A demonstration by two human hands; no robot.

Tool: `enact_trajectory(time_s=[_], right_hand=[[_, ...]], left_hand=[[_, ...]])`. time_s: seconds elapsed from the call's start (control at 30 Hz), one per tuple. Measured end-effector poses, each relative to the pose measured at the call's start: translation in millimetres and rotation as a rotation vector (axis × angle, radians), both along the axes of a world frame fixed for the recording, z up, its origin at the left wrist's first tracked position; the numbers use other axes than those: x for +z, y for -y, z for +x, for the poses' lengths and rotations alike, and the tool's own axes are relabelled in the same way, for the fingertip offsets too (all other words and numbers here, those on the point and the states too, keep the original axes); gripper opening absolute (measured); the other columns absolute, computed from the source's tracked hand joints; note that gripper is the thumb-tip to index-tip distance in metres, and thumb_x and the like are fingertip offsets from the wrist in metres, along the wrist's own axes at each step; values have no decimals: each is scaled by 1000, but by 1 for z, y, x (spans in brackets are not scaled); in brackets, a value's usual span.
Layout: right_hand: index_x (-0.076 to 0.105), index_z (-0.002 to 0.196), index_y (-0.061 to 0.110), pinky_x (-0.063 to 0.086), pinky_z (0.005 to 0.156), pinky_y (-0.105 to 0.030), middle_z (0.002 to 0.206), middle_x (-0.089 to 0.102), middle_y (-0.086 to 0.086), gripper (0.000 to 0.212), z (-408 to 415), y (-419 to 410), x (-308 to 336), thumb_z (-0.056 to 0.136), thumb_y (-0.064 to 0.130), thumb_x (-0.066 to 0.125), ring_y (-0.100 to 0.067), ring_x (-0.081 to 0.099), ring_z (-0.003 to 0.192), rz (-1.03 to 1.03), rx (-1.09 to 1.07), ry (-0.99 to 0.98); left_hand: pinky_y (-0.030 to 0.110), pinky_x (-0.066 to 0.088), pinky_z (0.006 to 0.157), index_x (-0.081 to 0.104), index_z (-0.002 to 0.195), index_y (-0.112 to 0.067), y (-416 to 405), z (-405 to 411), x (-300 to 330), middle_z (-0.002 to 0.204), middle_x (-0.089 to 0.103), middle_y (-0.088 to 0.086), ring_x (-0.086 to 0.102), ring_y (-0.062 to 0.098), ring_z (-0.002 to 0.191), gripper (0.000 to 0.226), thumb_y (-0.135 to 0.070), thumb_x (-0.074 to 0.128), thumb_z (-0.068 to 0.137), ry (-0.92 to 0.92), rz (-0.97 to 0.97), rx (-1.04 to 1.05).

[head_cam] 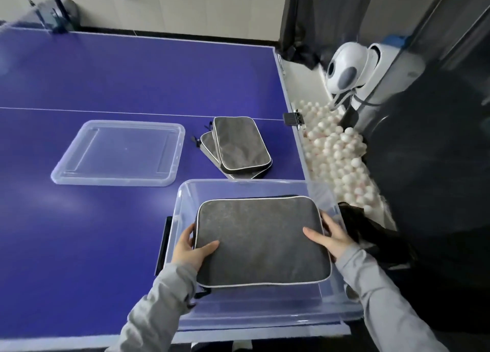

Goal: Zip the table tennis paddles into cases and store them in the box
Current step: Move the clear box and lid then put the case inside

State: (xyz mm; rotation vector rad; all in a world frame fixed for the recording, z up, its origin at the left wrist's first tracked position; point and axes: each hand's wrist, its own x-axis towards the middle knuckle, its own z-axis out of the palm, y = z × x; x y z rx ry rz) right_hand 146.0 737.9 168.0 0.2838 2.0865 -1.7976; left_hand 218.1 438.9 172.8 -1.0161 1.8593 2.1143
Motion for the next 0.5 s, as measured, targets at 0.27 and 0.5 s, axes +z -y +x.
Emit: enact_trajectory(time_s=[0.27,0.5], right_hand=[[51,120,29,45,81,-26,96,64,6,53,-6,11,-49,76,9,74,-9,58,88,103,-37,126],[57,104,23,50,58,-9,89,66,3,42,-10,15,-69,72,5,77,-6,63,76,133,-63,184]], left_hand=[[35,47,87,42,136,-10,-5,-22,-49,124,59,20,59,37,109,74,7,74,72,183,-95,0],[40,47,95,43,137,-13,-12,-27,-80,122,62,14,61,30,105,81,-3,82,66,312,-159,-78]])
